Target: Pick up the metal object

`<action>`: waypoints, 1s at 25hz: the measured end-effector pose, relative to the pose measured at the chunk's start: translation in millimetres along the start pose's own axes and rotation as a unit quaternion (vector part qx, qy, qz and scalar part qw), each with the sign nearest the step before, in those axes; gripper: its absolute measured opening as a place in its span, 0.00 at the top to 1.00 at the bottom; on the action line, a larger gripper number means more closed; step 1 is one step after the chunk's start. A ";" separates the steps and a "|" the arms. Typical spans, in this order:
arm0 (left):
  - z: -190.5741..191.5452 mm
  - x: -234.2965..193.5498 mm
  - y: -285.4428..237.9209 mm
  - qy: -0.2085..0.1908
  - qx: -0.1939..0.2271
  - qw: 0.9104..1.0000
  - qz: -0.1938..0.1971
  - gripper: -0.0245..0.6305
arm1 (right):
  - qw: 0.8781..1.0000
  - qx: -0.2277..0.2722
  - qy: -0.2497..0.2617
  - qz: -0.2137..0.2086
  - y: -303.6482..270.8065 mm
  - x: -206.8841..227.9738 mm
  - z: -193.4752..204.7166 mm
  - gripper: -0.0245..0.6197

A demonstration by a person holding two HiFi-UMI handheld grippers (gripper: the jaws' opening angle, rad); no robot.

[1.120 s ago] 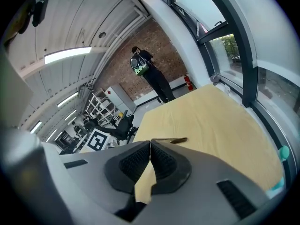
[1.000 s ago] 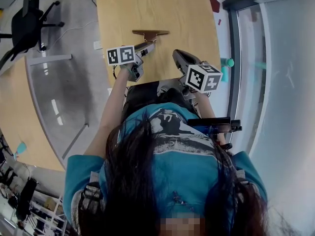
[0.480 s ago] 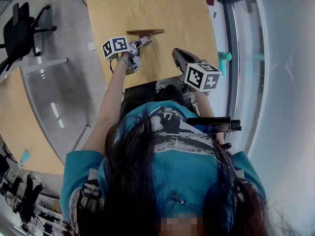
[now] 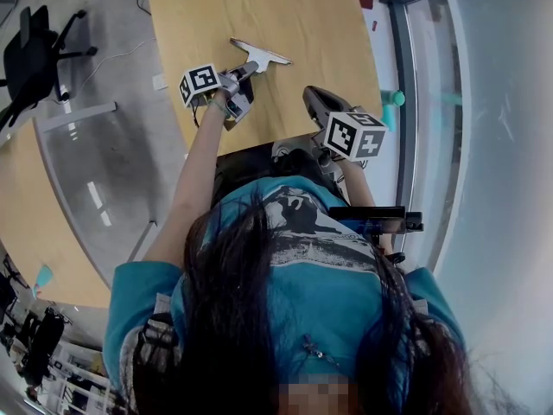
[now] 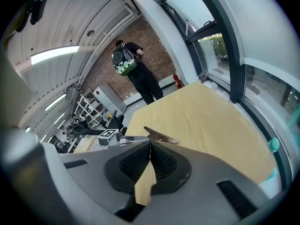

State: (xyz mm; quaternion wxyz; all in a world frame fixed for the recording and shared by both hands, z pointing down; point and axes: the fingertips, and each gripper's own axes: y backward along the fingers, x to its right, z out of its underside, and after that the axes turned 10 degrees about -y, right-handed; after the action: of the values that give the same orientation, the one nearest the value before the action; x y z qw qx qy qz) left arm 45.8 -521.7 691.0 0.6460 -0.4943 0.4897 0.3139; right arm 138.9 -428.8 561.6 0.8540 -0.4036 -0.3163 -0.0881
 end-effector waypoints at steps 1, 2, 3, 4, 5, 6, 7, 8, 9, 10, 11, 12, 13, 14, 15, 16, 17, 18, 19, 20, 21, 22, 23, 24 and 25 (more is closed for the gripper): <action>1.9 1.0 1.3 -0.010 -0.002 1.000 -0.003 0.93 | 1.000 0.000 0.000 0.000 0.0 -0.1 0.1 0.94; 4.1 1.4 3.1 -0.023 -0.006 1.000 -0.008 0.94 | 1.000 0.000 0.001 -0.001 0.0 -0.5 0.1 0.94; 6.4 1.9 5.5 -0.035 -0.010 0.999 -0.014 0.94 | 1.000 -0.001 0.002 -0.003 -0.2 -1.4 0.2 0.94; 8.2 2.8 8.3 -0.043 -0.011 0.999 -0.016 0.94 | 1.000 -0.002 0.003 -0.004 -0.5 -2.4 0.5 0.94; 9.5 4.3 11.6 -0.048 -0.010 0.999 -0.017 0.94 | 1.000 -0.004 0.005 -0.007 -0.8 -3.5 1.1 0.94; 10.3 6.2 15.2 -0.051 -0.005 0.999 -0.016 0.94 | 1.000 -0.005 0.007 -0.009 -1.0 -4.5 1.9 0.94; 11.0 8.5 19.0 -0.054 0.001 0.998 -0.014 0.94 | 1.000 -0.007 0.009 -0.012 -1.0 -5.3 2.9 0.94; 12.1 11.4 23.1 -0.057 0.009 0.998 -0.011 0.94 | 1.000 -0.008 0.010 -0.014 -0.5 -6.0 4.4 0.94; 13.9 14.8 27.3 -0.060 0.016 0.998 -0.009 0.94 | 1.000 -0.009 0.012 -0.017 0.6 -6.5 6.2 0.94; 16.3 18.7 31.9 -0.064 0.024 0.998 -0.006 0.94 | 1.000 -0.010 0.014 -0.020 2.4 -7.0 8.5 0.94; 19.3 23.1 36.7 -0.069 0.032 0.997 -0.004 0.94 | 1.000 -0.011 0.016 -0.023 4.7 -7.5 11.0 0.94; 22.6 27.4 41.6 -0.075 0.040 0.996 -0.003 0.94 | 0.999 -0.012 0.019 -0.026 7.1 -7.9 13.7 0.94; 26.1 31.6 46.1 -0.083 0.048 0.995 -0.004 0.94 | 0.999 -0.013 0.021 -0.029 9.5 -8.1 16.5 0.94; 30.1 35.8 50.3 -0.091 0.055 0.994 -0.005 0.94 | 0.999 -0.014 0.023 -0.033 12.2 -7.8 19.6 0.94; 34.7 40.4 54.3 -0.101 0.061 0.993 -0.006 0.94 | 0.999 -0.015 0.025 -0.036 15.6 -7.4 22.8 0.94; 40.0 45.9 58.3 -0.111 0.066 0.992 -0.007 0.94 | 0.999 -0.016 0.027 -0.039 20.0 -7.0 26.2 0.94; 46.0 52.1 62.2 -0.120 0.071 0.990 -0.007 0.94 | 0.999 -0.017 0.030 -0.042 25.4 -6.6 29.7 0.94; 52.6 58.8 66.0 -0.130 0.076 0.989 -0.007 0.94 | 0.998 -0.018 0.032 -0.045 31.2 -5.7 33.5 0.94; 59.7 65.4 69.5 -0.138 0.081 0.987 -0.007 0.94 | 0.998 -0.019 0.034 -0.048 37.2 -4.2 37.6 0.94; 67.7 71.7 72.7 -0.147 0.086 0.985 -0.007 0.94 | 0.998 -0.020 0.035 -0.050 43.3 -2.3 41.9 0.94; 76.3 77.6 75.7 -0.154 0.091 0.984 -0.008 0.94 | 0.998 -0.021 0.037 -0.053 49.6 -0.2 46.5 0.94; 85.4 83.2 78.5 -0.163 0.096 0.982 -0.008 0.94 | 0.997 -0.021 0.039 -0.057 55.9 1.9 51.3 0.94; 94.8 88.6 81.5 -0.171 0.101 0.980 -0.008 0.94 | 0.997 -0.022 0.042 -0.060 62.3 3.8 56.3 0.94; 104.5 93.6 84.6 -0.179 0.106 0.978 -0.007 0.94 | 0.997 -0.023 0.045 -0.063 68.6 5.6 61.6 0.94; 114.2 98.0 88.2 -0.185 0.112 0.976 -0.007 0.94 | 0.996 -0.024 0.048 -0.067 74.6 7.2 67.4 0.94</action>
State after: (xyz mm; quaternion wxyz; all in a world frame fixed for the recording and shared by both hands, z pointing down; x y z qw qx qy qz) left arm 35.9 -393.6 573.0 0.7789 -0.3559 0.3902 0.3383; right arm 143.2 -328.7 550.7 0.8503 -0.3975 -0.2989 -0.1720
